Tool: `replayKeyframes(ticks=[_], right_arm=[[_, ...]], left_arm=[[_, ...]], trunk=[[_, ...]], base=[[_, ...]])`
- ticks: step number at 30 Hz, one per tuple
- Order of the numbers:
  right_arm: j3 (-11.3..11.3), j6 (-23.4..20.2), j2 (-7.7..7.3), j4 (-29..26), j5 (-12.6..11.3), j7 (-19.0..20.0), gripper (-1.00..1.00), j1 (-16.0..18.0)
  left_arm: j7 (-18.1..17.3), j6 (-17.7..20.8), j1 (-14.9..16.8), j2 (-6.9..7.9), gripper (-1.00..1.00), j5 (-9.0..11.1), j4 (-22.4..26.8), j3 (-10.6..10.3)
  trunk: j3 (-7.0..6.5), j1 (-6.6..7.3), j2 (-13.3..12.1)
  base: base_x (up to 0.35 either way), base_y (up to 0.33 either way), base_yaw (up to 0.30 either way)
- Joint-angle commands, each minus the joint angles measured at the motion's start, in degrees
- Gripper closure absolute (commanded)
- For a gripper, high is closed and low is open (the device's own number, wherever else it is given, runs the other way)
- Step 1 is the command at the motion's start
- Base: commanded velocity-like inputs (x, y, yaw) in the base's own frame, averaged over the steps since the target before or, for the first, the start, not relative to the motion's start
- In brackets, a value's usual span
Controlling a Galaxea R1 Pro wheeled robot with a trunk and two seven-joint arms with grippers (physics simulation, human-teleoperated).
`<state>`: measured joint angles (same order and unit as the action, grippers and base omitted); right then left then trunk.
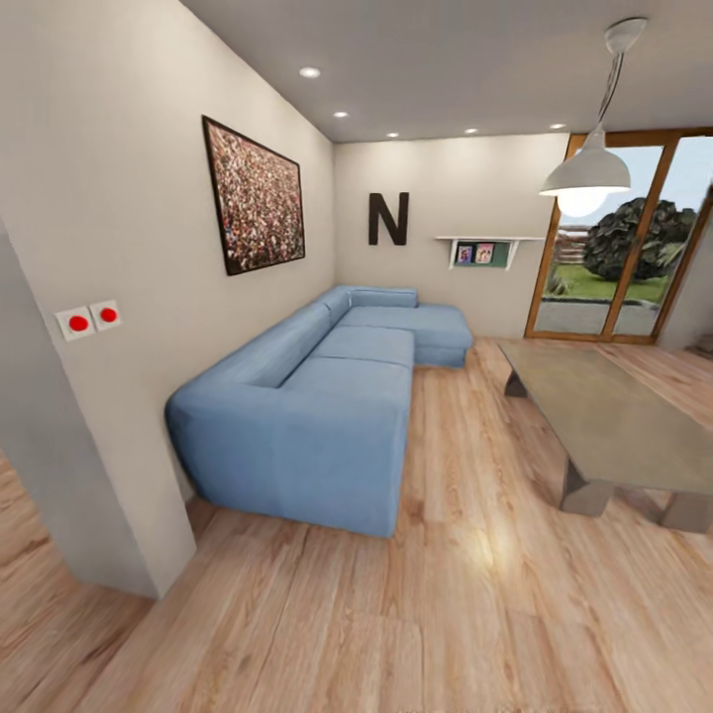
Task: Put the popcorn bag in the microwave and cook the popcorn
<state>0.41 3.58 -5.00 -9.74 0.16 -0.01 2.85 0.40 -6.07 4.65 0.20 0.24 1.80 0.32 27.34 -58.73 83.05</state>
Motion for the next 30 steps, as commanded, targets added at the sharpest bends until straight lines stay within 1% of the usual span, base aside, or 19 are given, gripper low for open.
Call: replayKeyframes(ticks=[1,7,10,11,13,16,19,21,24,27,30], right_arm=[[0.0,0.2,-0.01,0.1,0.0,0.0,-1.0,0.1],[-0.3,0.7,-0.21,-1.0,-0.2,0.0,-1.0,0.4],[-0.4,2.4,-0.26,-3.7,-0.3,0.0,-1.0,0.5],[-0.5,2.9,-0.17,-5.0,-0.4,0.0,-1.0,0.5],[-0.5,3.0,-0.15,-5.4,-0.4,0.0,-1.0,0.5],[-0.5,3.1,-0.16,-6.7,-0.4,-0.1,-1.0,0.6],[-0.6,3.1,-0.09,-9.3,-0.4,-0.1,-1.0,0.6],[-0.6,3.0,-0.02,-12.6,-0.5,-0.1,-1.0,0.6],[-0.6,3.6,-0.03,-13.4,-0.6,0.0,-1.0,0.6],[-0.9,5.1,0.07,-13.7,-0.6,0.0,-1.0,0.8],[-1.3,5.8,0.05,-13.3,-0.7,0.0,-1.0,2.9]], left_arm=[[0.0,-0.3,0.0,-0.01,-1.0,0.0,0.0,0.0],[0.1,-0.5,0.6,-0.06,-1.0,0.0,0.3,-0.2],[0.1,-0.7,2.7,-0.1,-1.0,0.0,1.1,-0.3],[0.1,-0.9,4.7,-0.13,-1.0,0.0,1.3,-0.3],[0.1,-0.9,5.2,-0.25,-1.0,0.0,1.3,-0.4],[0.1,-1.9,5.6,-0.71,-1.0,0.0,1.4,-0.4],[0.0,-3.3,5.7,-1.04,-1.0,0.0,1.4,-0.4],[0.0,-4.0,5.7,-1.14,-1.0,0.0,1.3,-0.4],[0.1,-4.1,5.7,-1.2,-1.0,0.0,1.3,-0.4],[0.1,-4.2,5.9,-1.29,-1.0,0.0,1.4,-0.4],[0.1,-4.2,6.7,-1.44,-1.0,0.0,1.5,-0.4]], trunk=[[0.06,0.0,0.0],[0.06,0.0,0.0],[0.06,0.0,0.0],[0.06,0.0,0.0],[0.06,0.0,0.0],[0.06,0.0,0.0],[0.06,0.0,0.0],[0.06,0.0,0.0],[0.06,0.0,0.0],[0.06,0.0,0.0],[0.06,0.0,0.0]], base=[[0.0,0.0,-0.3],[0.0,0.0,-0.3],[0.0,0.0,-0.3],[0.0,0.0,-0.3],[0.0,0.0,-0.3],[0.0,0.0,-0.3],[0.0,0.0,-0.3],[0.0,0.0,-0.3],[0.0,0.0,-0.3],[0.0,0.0,-0.3],[0.0,0.0,-0.3]])
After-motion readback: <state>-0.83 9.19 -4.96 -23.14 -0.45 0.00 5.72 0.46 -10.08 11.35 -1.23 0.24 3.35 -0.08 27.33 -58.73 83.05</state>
